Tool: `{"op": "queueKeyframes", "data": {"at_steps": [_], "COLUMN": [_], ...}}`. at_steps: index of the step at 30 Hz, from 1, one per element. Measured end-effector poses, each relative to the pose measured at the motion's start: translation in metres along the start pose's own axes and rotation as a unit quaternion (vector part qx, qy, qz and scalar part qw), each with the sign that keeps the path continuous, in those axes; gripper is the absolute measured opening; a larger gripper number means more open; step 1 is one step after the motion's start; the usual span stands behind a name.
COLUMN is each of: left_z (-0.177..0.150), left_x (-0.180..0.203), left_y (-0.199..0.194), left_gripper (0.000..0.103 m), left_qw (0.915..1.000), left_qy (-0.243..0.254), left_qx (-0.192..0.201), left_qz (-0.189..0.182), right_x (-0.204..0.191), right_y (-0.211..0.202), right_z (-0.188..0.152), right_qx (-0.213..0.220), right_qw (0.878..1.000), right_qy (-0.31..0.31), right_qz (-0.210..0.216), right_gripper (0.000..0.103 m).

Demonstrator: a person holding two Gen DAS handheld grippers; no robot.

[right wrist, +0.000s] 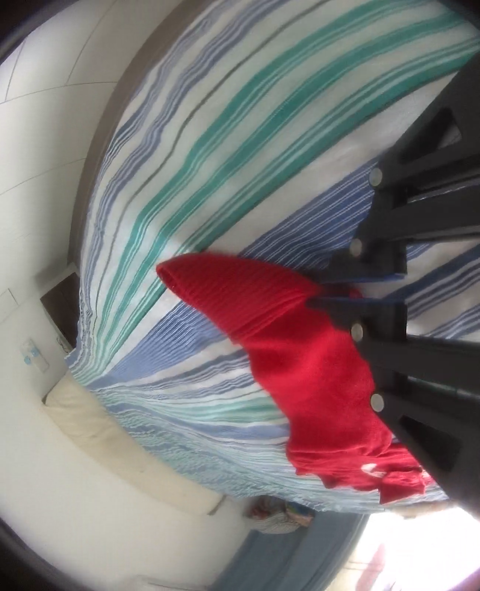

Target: Fold small clothes

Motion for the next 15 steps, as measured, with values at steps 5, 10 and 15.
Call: {"op": "queueKeyframes", "data": {"at_steps": [5,10,15], "left_z": [-0.001,-0.007,-0.008], "left_x": [-0.007,-0.008,-0.009], "left_y": [0.007,0.010,0.022], "left_gripper": [0.060,0.060,0.060], "left_qw": [0.9999,0.9998,0.9996], "left_qy": [-0.007,-0.011,0.005], "left_qx": [-0.010,-0.012,-0.012], "left_qz": [0.012,0.011,0.025], "right_x": [0.009,0.022,0.042], "right_y": [-0.001,0.000,-0.026], "right_z": [0.008,0.024,0.025], "right_qx": [0.034,0.027,0.047], "right_qw": [0.997,0.995,0.996], "right_qy": [0.049,0.089,0.053], "right_qz": [0.045,0.020,-0.063], "right_gripper": [0.053,0.003,0.003]}}
Point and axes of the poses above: each gripper's, at about its wrist camera, not at the fingertips, and y roughly the way its jaws point, x to its right, z to its top, the point moved 3 cm from there along y, roughly the way its jaws point, and after that the axes turned 5 degrees about -y, right-handed, at the moved point
